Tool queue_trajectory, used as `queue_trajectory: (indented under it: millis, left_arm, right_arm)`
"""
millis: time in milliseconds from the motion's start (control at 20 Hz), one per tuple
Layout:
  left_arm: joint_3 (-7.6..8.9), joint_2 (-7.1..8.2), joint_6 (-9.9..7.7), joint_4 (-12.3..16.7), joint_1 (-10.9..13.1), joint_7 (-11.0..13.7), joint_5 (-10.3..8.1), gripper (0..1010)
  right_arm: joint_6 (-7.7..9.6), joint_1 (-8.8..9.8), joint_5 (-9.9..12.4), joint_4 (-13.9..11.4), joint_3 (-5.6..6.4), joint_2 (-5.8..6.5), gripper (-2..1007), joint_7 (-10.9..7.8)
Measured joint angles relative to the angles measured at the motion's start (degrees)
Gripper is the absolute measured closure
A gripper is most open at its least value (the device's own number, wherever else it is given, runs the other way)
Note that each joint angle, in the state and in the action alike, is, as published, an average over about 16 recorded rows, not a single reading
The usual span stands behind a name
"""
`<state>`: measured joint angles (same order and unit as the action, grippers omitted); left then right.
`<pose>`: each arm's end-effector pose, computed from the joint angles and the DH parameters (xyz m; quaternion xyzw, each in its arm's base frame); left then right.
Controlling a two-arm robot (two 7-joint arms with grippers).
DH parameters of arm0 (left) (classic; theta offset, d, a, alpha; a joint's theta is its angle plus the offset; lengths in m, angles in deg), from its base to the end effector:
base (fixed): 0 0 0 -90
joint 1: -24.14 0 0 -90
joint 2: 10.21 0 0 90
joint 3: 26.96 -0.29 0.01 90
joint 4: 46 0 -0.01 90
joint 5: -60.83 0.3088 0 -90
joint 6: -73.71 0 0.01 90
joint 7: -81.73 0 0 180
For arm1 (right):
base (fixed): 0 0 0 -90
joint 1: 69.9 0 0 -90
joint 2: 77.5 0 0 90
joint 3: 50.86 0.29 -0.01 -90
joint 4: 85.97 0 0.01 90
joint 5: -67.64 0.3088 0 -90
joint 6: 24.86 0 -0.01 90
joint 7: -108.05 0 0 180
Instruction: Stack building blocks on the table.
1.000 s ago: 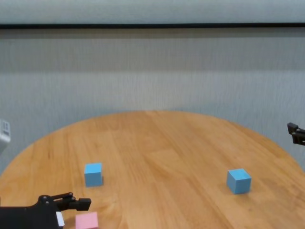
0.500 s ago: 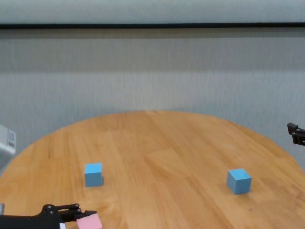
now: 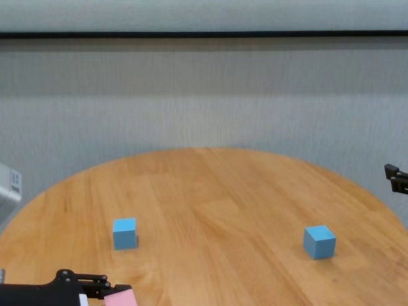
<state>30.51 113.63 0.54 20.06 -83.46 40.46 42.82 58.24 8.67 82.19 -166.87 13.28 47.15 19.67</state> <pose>0.3738 0.1046 -0.3457 0.1803 -0.0545 0.1936 0.9628 0.3581 -0.0827 -0.3023 -0.1416 -0.1324 -0.5800 0.7913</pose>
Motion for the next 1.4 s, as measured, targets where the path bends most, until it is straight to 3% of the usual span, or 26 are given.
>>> queue_trajectory:
  millis: [450,700,950,1200,1400]
  left_arm:
    - [0.60,0.46,-1.75,2.1,0.6,-2.4,0.32,565]
    - [1.68,0.93,-3.96,6.4,1.5,-5.1,0.45,600]
    - [2.73,0.78,-7.25,12.4,2.1,-8.4,0.90,602]
    - [2.77,-0.96,-10.91,17.3,1.2,-11.6,2.12,602]
    - [1.92,-3.46,-13.68,18.6,-0.7,-13.9,3.95,602]
  right_arm:
    - [0.00,0.00,0.0,0.0,0.00,0.00,4,0.00]
    - [0.00,0.00,0.0,0.0,0.00,0.00,4,0.00]
    - [0.00,0.00,0.0,0.0,0.00,0.00,4,0.00]
    - [0.00,0.00,0.0,0.0,0.00,0.00,4,0.00]
    - [0.00,0.00,0.0,0.0,0.00,0.00,4,0.00]
